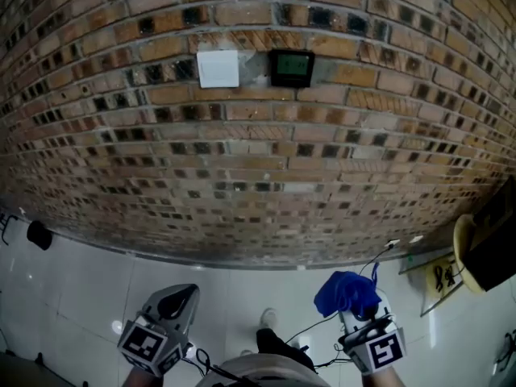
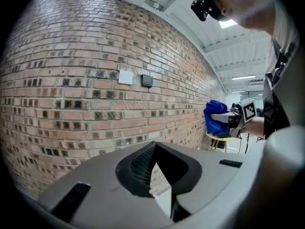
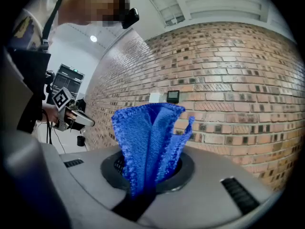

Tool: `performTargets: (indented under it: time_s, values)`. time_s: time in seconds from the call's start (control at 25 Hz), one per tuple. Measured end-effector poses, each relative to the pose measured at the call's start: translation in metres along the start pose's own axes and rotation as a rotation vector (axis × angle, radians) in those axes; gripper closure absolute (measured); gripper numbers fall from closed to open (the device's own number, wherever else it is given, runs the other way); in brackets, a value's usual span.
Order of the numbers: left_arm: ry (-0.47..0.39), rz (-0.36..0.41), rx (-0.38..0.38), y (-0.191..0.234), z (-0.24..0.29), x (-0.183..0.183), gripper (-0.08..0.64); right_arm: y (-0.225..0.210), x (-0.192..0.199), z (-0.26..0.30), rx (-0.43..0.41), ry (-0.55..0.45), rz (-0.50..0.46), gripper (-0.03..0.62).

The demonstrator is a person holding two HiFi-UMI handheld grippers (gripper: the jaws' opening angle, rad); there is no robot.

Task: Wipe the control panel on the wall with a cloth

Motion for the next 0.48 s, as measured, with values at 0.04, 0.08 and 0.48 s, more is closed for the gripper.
performTargets:
  time_s: [0.04,0.08,0.48]
  values:
    - [0.004,0.000,0.010,-0.008,-0.008,0.005,0.559,0.009,0.001,-0.015,-0.002,0.010,0.008,0.503]
    - [0.008,-0.003,0.016,-0.015,-0.016,0.010,0.559,0.017,0.003,-0.030,-0.003,0.023,0.017,0.503]
    - [0.015,-0.057,0.044,-0.051,-0.039,0.031,0.559,0.022,-0.010,-0.110,0.044,-0.010,0.090,0.503]
Point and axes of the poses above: the fingertips, and each gripper's own axes: z forward along the fingers, y to its left, x out of its underside, the point moved 1 cm from there along -z, backward along the fingers, and after that the axes turned 11 degrees about x, right-handed, at the moved point
